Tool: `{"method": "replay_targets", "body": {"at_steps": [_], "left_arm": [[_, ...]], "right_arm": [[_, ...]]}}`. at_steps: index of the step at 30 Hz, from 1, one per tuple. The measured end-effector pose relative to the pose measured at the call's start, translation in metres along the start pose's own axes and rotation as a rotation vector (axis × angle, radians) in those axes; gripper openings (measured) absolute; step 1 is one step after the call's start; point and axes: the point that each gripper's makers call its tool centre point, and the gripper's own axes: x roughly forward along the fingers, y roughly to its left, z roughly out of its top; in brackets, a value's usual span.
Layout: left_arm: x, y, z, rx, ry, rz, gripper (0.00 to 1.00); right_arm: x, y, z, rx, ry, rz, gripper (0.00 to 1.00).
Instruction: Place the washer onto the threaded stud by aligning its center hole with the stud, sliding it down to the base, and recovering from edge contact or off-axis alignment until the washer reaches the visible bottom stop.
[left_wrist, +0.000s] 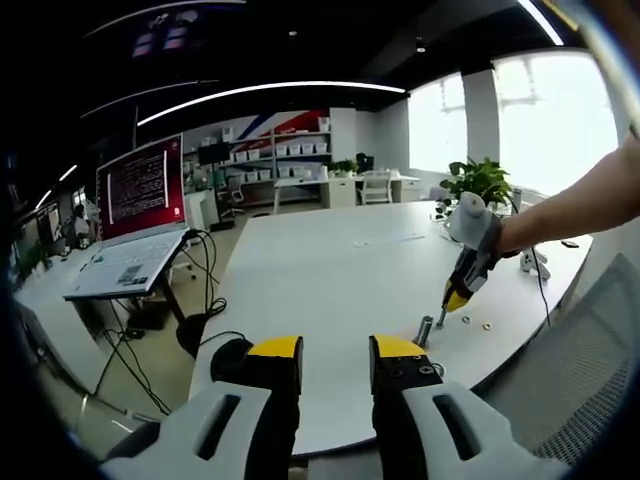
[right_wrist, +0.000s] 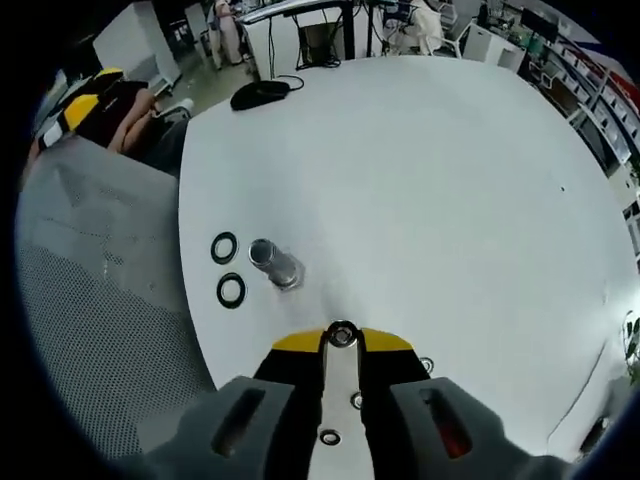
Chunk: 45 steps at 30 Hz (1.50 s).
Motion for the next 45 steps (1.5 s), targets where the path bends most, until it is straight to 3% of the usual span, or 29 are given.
{"method": "replay_targets", "body": {"at_steps": [18,30,41,45], "left_arm": [[0.0,0.001,-0.001,-0.002,0.007,0.006,0.23],[0.0,0.001,-0.001,-0.002,0.004,0.004,0.23],[0.0,0.0,-0.001,-0.004,0.002,0.002,0.23],[0.0,0.0,-0.001,-0.003,0.002,0.001,0.23]], "right_arm": [[0.027,0.006,-0.015,-0.031,0.068,0.024,0.14],[0.029,0.02,-0.035,-0.086,0.141,0.026,0.14],[0.028,0.018,-0.041,-0.099,0.167,0.002,0.15],[0.03,0.02,-0.052,-0.126,0.21,0.008,0.15]]}}
